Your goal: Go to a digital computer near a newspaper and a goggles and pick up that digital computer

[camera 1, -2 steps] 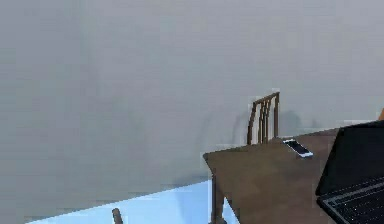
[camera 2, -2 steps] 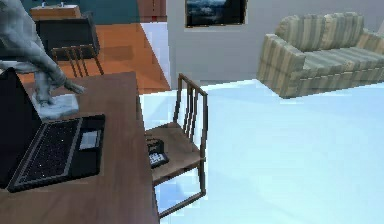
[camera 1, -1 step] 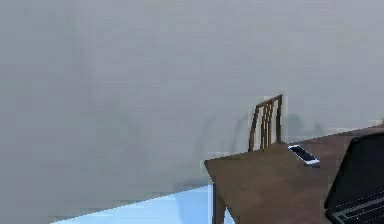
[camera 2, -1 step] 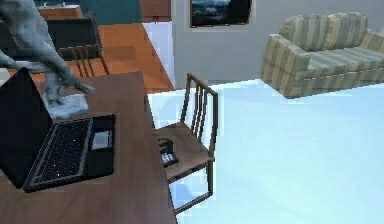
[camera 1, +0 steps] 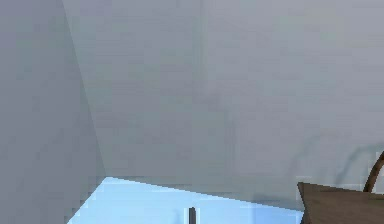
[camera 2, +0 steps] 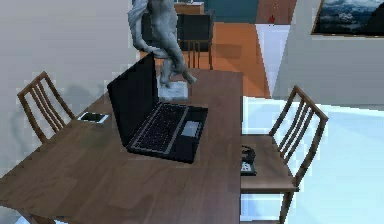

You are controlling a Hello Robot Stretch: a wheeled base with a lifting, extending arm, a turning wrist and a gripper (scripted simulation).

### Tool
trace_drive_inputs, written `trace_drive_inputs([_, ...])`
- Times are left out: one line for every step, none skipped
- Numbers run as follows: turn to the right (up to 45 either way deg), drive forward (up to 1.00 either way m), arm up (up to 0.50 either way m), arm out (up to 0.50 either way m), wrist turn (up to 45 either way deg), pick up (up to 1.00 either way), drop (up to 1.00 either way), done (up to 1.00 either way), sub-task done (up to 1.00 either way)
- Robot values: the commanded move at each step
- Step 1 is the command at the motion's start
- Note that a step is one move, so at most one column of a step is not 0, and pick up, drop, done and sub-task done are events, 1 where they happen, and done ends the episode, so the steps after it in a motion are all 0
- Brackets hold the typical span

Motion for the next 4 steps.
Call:
trace_drive_inputs([0.0,0.00,0.50,0.00,0.0,0.00,0.00,0.00,0.00])
trace_drive_inputs([0.0,0.00,0.34,0.00,0.0,0.00,0.00,0.00,0.00])
trace_drive_inputs([0.0,0.00,0.00,0.32,0.0,0.00,0.00,0.00,0.00])
trace_drive_inputs([0.0,0.00,0.00,0.00,45.0,0.00,0.00,0.00,0.00])
